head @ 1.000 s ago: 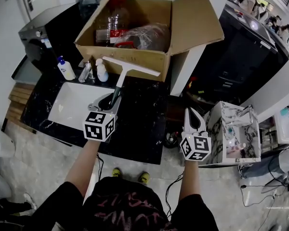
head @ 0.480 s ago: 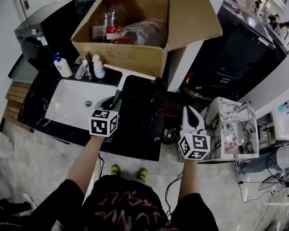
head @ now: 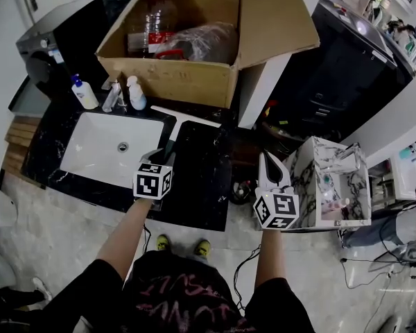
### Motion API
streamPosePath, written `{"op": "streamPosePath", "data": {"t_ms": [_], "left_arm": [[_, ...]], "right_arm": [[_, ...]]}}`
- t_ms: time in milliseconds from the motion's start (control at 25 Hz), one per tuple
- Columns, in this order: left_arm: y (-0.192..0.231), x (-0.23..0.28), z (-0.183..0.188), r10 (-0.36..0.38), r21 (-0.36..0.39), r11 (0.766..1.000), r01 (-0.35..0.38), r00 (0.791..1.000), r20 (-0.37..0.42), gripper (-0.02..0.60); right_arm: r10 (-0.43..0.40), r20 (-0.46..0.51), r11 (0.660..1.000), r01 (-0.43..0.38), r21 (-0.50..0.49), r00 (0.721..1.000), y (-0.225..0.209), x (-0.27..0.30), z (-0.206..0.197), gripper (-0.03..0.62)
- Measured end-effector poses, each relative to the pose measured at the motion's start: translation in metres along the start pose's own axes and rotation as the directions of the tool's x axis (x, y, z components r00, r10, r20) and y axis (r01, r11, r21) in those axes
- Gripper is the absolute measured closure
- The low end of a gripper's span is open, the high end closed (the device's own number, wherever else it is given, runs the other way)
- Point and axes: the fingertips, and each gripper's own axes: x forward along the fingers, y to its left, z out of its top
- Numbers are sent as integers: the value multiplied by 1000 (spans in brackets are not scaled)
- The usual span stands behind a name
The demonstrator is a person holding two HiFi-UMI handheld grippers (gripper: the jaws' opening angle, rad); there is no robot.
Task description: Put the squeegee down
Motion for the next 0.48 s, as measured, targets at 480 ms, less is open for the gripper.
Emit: {"op": "streamPosePath", "data": {"t_ms": [480], "left_arm": [[-12,22,-46,-24,-42,999,19,992,-124,480]], "right_arm": [[-21,-26,1000,21,7,999,-12,0,-11,592]]}}
